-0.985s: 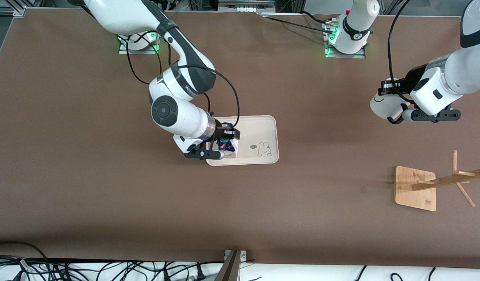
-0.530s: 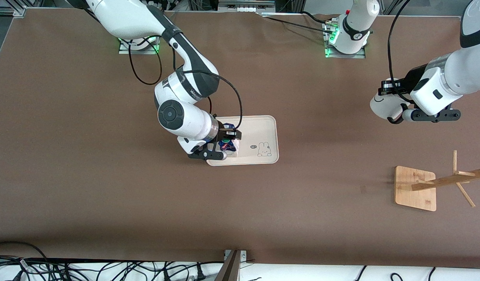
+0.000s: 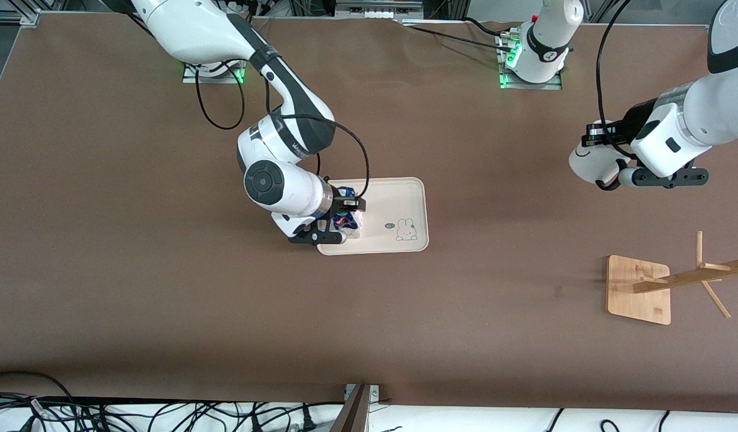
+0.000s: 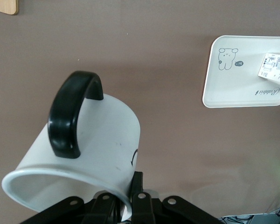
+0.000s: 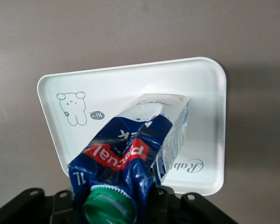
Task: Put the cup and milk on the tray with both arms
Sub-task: 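Carry the milk carton onto the white tray with the right gripper, then open the right gripper and withdraw it from the carton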
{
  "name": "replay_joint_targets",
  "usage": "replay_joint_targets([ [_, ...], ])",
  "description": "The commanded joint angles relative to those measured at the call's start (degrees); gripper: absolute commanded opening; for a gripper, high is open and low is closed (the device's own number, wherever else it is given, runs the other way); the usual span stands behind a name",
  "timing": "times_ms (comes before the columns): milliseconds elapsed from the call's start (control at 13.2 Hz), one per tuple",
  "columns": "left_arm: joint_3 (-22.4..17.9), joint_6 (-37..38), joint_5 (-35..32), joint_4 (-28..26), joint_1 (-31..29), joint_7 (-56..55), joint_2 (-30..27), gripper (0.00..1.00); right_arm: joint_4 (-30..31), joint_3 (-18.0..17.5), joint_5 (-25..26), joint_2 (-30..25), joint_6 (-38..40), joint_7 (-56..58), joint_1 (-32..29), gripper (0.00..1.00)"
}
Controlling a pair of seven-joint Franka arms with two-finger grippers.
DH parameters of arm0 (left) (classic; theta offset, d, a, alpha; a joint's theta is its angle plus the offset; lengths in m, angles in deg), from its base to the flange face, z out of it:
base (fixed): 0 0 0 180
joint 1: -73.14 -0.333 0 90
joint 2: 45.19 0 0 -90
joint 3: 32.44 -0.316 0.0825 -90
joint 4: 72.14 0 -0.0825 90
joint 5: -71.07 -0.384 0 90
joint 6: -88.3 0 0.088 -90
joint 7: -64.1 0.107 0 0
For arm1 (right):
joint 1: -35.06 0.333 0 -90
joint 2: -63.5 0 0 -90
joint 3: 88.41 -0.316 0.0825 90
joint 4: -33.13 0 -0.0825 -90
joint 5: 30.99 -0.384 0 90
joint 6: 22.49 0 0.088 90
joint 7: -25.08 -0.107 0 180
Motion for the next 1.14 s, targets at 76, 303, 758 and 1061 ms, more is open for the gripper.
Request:
replay_joint_targets([
  [76,0.17,1.58,-1.33,2.2,0.17,-0.61,0.95,0.0,1.65,0.41,-0.51,-1.23,0.78,1.31,-0.1,1.0],
  [303,0.25,2.19,-0.63,2.11,0.35,-1.22,0.95,0.0,1.04,2.94,-0.34,-7.36,7.52,1.22,-0.1,1.0],
  [758,0.6,2.72,-0.36,1.76,5.61,-6.04,5.16,0.0,0.95,10.76,3.79,-24.06,22.99,1.92,-0.1,1.0],
  [1061,0.6,-1.73,1.04,4.03,8.78,-9.66,14.73,0.0,-3.08,18.85,8.26,-29.79,32.13,7.34,-0.1,1.0],
])
